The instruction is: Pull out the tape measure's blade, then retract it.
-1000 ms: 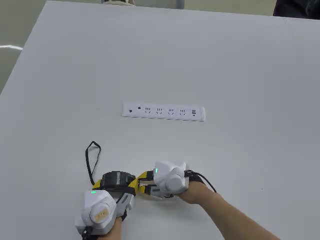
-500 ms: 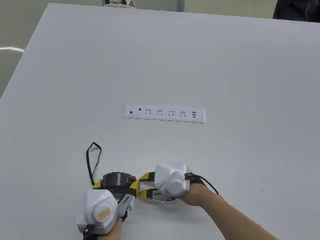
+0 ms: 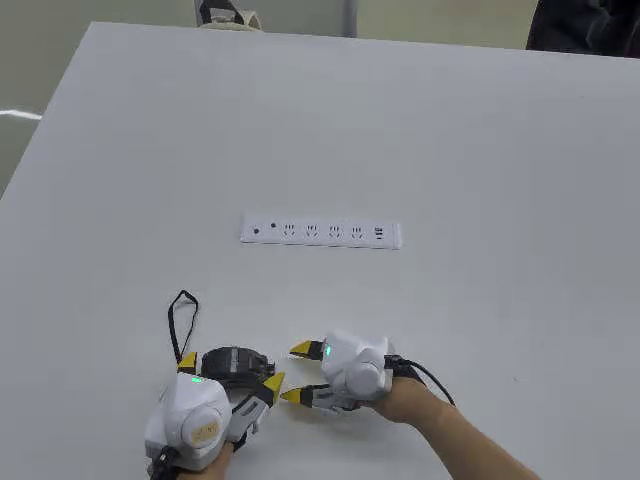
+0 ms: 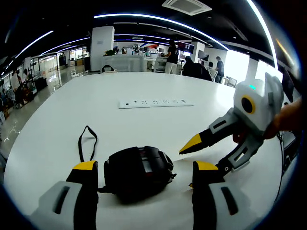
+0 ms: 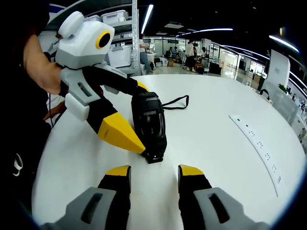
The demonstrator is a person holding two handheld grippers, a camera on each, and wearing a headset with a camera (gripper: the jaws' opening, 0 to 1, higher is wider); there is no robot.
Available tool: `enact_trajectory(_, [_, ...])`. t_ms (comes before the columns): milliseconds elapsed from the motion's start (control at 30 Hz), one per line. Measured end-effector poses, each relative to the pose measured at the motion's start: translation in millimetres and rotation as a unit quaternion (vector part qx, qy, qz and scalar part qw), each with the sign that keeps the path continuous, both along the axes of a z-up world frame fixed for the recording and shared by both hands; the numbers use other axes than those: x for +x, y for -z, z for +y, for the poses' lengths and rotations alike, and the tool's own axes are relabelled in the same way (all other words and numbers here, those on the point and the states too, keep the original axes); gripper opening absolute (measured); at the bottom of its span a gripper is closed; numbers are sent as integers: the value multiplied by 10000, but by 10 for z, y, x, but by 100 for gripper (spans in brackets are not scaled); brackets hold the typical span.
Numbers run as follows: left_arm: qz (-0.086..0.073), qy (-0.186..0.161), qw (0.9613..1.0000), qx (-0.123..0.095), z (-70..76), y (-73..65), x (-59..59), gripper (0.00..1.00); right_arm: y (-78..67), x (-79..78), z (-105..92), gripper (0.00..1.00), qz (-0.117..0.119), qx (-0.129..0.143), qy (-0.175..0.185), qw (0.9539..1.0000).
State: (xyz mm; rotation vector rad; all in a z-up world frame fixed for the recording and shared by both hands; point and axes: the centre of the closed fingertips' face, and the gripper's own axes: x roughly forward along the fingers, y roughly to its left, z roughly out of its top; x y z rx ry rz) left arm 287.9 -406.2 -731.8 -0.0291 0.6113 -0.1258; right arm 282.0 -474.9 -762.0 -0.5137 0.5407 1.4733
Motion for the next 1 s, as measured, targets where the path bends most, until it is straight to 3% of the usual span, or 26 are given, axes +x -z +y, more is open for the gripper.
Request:
enact_trajectory(200, [59, 598, 9981, 145, -28, -108, -120, 86, -113, -36, -128, 47, 16, 7, 423, 9991])
enact_trajectory(300, [151, 1013, 9946, 142, -53, -114, -210, 88, -166, -85, -203, 51, 155, -28, 614, 9980])
enact_trajectory(367, [220, 1125, 9933, 151, -32, -123, -269, 89, -180, -87, -296, 49, 172, -144, 865, 9960])
enact_trajectory(467, [275, 1255, 9917, 77, -2, -163, -351, 90, -253, -122, -379, 59, 332, -23, 1226, 9919])
enact_trajectory(533, [290, 1314, 9909, 99, 50, -179, -395, 93, -325, -154, -458, 62, 225, 9, 1289, 9914])
enact_trajectory(700, [214, 1466, 9888, 175, 138, -286, -476, 97, -469, -185, -672, 70, 159, 142, 1786, 9837])
enact_trajectory(1000, [23, 1809, 9832, 257, 219, -424, -626, 99, -679, -293, -1044, 81, 4, 229, 2279, 9734])
